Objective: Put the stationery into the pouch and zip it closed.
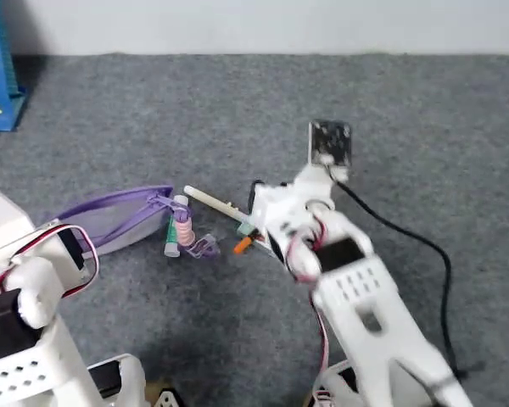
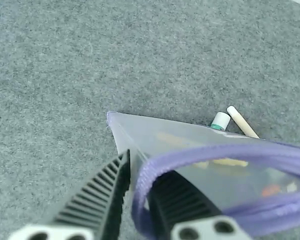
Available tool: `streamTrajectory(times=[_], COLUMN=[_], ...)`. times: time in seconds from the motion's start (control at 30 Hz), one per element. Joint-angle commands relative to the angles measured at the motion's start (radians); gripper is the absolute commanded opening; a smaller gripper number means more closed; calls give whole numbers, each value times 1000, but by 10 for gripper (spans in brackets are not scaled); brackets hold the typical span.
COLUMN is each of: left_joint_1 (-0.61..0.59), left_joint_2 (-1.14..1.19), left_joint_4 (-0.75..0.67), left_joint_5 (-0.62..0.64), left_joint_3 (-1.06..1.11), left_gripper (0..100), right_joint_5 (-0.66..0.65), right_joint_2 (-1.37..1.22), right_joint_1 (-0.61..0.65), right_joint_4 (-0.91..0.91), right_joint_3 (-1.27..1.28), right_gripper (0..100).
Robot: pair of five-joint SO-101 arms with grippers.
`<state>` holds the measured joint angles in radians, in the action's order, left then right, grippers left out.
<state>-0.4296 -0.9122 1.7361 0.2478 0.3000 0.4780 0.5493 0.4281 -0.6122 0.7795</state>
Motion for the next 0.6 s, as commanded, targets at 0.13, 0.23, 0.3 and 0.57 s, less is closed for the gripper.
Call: streamTrajectory(times=[0.13,0.23,0.3,0.57], left_joint_1=[9,9,9,6], left_joint_2=[0,0,0,0], left_joint_4=[18,18,18,18], left_joint_5=[14,12,12,12], left_joint_3=[-12,-12,-12,-12], left_gripper=[12,12,12,12], right_joint_5=[15,15,15,14], right_joint_2=[-443,-570,-636,-739], right_joint_1=[-67,-90,-93,-110], right_joint_4=[-4,-4,-4,-5], right_joint_3=[-342,-420,-454,-489], right_gripper=[147,147,147,147])
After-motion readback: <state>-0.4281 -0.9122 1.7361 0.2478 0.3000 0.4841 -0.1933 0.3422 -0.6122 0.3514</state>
